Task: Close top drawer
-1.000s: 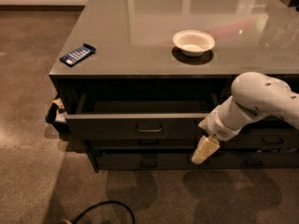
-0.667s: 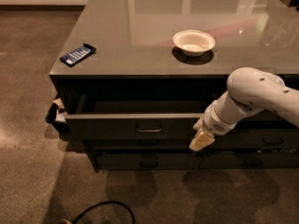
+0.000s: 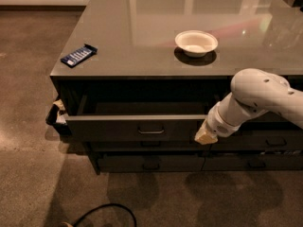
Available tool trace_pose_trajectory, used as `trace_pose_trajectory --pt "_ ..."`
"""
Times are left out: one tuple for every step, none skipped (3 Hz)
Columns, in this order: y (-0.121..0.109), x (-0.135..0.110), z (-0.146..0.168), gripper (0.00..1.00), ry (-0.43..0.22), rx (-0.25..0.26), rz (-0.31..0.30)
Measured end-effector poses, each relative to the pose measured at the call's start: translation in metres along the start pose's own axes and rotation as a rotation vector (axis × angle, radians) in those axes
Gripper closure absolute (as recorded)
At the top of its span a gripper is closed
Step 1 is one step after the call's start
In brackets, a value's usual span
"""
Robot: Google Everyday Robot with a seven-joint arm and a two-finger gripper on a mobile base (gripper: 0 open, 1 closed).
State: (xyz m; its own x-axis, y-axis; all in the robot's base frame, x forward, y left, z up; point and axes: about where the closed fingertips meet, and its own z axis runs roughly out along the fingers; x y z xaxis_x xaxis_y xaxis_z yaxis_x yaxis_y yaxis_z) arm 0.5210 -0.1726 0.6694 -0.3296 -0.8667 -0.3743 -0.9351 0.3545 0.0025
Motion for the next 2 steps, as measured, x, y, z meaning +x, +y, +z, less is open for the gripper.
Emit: trace_pose_trajectory --pt "-0.013 -0.004 0.007 1.00 -0.011 0.016 0.015" --pt "-0.042 -0.018 0.018 1.00 -0.020 0.047 0.020"
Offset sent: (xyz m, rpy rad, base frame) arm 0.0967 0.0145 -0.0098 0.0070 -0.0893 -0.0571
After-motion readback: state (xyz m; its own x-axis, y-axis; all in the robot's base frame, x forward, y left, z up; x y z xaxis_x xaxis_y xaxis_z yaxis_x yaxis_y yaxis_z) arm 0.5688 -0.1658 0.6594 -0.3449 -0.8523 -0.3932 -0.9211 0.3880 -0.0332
